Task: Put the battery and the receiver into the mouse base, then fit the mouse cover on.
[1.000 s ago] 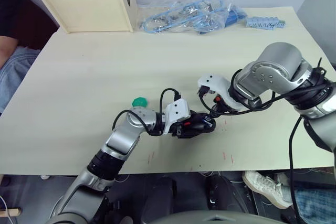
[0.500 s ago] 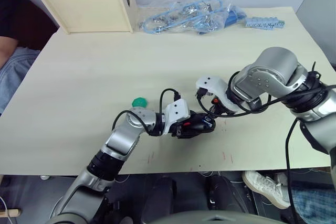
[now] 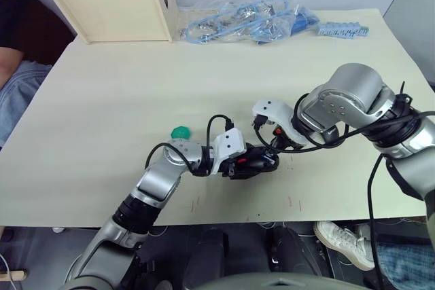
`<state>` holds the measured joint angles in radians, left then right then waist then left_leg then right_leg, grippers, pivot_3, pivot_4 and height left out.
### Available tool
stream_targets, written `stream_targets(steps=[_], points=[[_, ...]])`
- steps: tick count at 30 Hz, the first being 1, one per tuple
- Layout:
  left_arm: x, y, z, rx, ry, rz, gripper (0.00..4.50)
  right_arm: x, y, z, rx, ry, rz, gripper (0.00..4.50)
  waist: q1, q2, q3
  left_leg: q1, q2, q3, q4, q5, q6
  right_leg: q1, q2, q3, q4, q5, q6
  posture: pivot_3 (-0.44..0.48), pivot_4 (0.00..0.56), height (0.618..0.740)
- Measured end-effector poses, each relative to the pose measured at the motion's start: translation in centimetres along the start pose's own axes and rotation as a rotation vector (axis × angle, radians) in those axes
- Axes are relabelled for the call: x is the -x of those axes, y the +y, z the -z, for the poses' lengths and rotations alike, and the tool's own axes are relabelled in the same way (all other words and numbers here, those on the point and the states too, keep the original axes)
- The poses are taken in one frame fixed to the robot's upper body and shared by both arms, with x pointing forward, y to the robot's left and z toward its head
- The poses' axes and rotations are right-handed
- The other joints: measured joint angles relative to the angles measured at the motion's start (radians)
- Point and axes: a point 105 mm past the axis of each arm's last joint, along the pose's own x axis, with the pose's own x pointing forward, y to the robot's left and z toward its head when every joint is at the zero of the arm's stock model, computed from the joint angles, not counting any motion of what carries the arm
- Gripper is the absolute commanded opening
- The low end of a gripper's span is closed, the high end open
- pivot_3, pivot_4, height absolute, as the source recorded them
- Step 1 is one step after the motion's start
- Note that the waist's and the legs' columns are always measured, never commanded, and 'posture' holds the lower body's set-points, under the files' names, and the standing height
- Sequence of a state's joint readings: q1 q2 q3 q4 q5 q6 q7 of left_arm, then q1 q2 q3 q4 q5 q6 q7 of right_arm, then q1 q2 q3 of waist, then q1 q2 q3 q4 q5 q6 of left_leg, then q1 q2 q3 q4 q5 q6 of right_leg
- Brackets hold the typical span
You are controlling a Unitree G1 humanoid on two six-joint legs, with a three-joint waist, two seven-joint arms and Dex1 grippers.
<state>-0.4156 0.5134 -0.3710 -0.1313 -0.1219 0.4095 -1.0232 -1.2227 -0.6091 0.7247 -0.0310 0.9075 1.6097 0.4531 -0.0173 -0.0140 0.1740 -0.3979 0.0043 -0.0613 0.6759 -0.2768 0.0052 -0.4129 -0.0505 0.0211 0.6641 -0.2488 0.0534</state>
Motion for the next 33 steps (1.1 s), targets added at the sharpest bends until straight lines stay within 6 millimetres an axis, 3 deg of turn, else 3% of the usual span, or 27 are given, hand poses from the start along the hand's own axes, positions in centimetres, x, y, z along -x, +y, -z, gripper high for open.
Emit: stream_targets(steps=[20,23,24,26,30,33], points=[[0.0,-0.1,0.0,0.001,0.000,0.000,2.95,-0.4,0.1,0.3,0.016,0.002,0.009,0.00,0.000,0.000,0.000,0.000,0.000,0.000,-0.001,0.000,0.000,0.000,0.000,0.000,-0.001,0.000,0.000,0.000,0.150,0.740],[0.0,-0.1,0.0,0.001,0.000,0.000,2.94,-0.5,0.3,0.6,0.015,0.008,0.001,1.01,0.000,0.000,0.000,0.000,0.000,0.000,-0.001,0.000,0.000,0.000,0.000,0.000,-0.001,0.000,0.000,0.000,0.150,0.740],[0.0,-0.1,0.0,0.003,0.000,-0.001,2.94,-0.5,0.4,0.6,0.021,0.006,-0.005,1.66,0.000,0.000,0.000,0.001,0.000,0.000,-0.001,0.000,0.000,0.000,0.000,0.000,-0.001,0.000,0.000,0.000,0.150,0.740],[0.0,-0.1,0.0,0.003,0.001,-0.001,2.94,-0.4,0.2,0.7,0.022,0.007,0.008,2.42,0.000,0.000,0.000,0.001,0.000,-0.001,-0.001,0.000,0.000,0.000,0.000,0.000,-0.001,0.000,0.000,0.000,0.150,0.740],[-0.1,-0.1,-0.1,0.002,-0.003,0.001,2.94,0.3,-0.3,1.7,-0.003,0.016,0.008,2.42,0.001,0.001,0.000,0.000,0.000,-0.001,-0.001,0.000,0.000,0.000,0.000,0.000,-0.001,0.000,0.000,0.000,0.150,0.740],[-0.1,-0.1,-0.1,0.003,-0.004,0.001,2.94,2.4,-0.8,2.3,-0.013,-0.026,0.024,2.42,0.002,0.001,0.000,0.000,0.000,-0.001,-0.002,0.000,0.000,0.000,0.000,0.000,-0.002,0.000,0.000,0.000,0.150,0.740]])
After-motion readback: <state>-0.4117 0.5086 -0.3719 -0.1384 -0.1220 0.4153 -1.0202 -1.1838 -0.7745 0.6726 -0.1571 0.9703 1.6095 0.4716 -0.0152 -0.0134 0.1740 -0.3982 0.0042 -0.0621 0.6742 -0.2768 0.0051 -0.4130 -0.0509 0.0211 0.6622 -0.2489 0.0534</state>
